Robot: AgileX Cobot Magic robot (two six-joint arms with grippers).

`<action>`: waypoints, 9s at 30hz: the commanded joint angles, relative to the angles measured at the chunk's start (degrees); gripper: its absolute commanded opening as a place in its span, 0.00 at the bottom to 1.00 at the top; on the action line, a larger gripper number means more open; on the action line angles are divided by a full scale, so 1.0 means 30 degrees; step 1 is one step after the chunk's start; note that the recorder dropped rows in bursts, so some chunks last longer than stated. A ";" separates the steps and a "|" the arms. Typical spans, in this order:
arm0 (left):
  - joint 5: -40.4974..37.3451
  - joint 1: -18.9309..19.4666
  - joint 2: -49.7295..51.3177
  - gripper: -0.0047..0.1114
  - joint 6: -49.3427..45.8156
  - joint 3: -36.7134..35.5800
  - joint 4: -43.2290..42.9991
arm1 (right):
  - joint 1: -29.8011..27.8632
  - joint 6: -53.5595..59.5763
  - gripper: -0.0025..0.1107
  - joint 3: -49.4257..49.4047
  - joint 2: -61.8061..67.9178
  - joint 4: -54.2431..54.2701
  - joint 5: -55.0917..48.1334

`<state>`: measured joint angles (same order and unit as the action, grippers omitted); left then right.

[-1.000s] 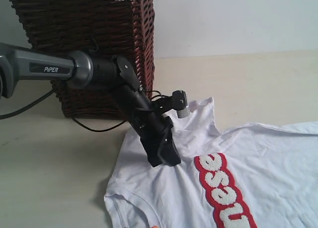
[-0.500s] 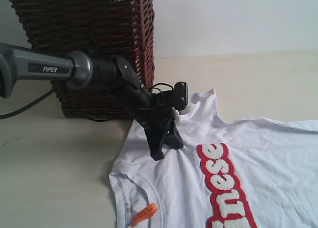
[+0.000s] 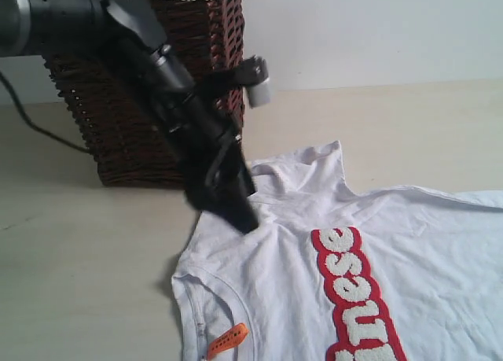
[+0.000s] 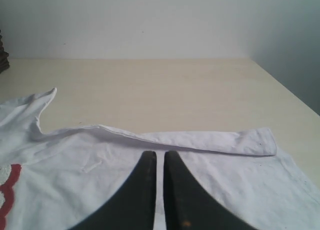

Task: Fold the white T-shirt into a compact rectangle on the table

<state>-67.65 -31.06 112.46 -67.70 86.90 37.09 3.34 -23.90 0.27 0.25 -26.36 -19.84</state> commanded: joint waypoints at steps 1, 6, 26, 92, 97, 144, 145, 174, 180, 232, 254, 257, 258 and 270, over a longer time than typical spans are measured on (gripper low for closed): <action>-0.0771 0.0442 -0.1526 0.94 0.1453 -0.3351 -0.3661 | -0.0101 0.0018 0.09 -0.0090 -0.0084 0.0030 0.0250; -0.0410 0.0457 -0.2020 0.94 0.1746 -0.6106 -0.4065 | -0.0101 0.0018 0.09 -0.0090 -0.0084 0.0030 0.0250; 0.8191 -0.3284 -0.2613 0.94 0.2733 -1.0490 -0.5869 | -0.0101 0.0018 0.09 -0.0090 -0.0084 0.0030 0.0250; 1.0101 -0.4464 -0.1527 0.94 0.2364 -1.0771 -0.5465 | -0.0101 0.0018 0.09 -0.0090 -0.0084 0.0030 0.0250; 1.0307 -0.5288 -0.1527 0.94 0.3584 -1.0771 -0.6217 | -0.0101 0.0018 0.09 -0.0090 -0.0084 0.0030 0.0250; 1.2319 -0.7010 -0.0812 0.04 0.3733 -1.2100 -0.6135 | -0.0101 0.0018 0.09 -0.0090 -0.0084 0.0030 0.0250; 1.2320 -0.7010 -0.0812 0.04 0.3697 -1.2100 -0.6135 | -0.0101 0.0018 0.09 -0.0090 -0.0084 0.0030 0.0250; 1.2411 -0.7010 -0.0812 0.04 0.3699 -1.2100 -0.6135 | -0.0140 -0.2497 0.09 1.4563 2.2395 -0.2844 0.1931; 1.2452 -0.7010 -0.0812 0.04 0.3699 -1.2100 -0.6135 | -0.2417 2.4265 0.02 1.5623 2.5644 -0.0788 -0.2123; 1.2623 -0.7010 -0.0812 0.04 0.3699 -1.2100 -0.6135 | -1.1546 4.8360 0.44 2.0453 3.8892 2.7238 -0.2213; 1.2661 -0.7010 -0.0812 0.04 0.3699 -1.2100 -0.6135 | -1.2519 4.7600 0.44 2.2721 3.6482 2.9156 -0.1907; 1.2661 -0.7010 -0.0812 0.04 0.3699 -1.2100 -0.6135 | -1.3311 4.5869 0.44 2.2721 3.6100 1.9756 -0.7851; 1.2661 -0.7010 -0.0812 0.04 0.3699 -1.2100 -0.6135 | -1.3365 4.5394 0.43 2.2721 3.6228 1.8991 -0.8300; 1.2703 -0.7010 -0.0812 0.04 0.3690 -1.2100 -0.6135 | -1.3323 4.6057 0.40 2.2721 3.8913 2.1003 -0.3900</action>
<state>-29.93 -51.91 108.25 -56.45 51.97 20.41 -36.41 112.43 68.25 115.35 35.18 -33.04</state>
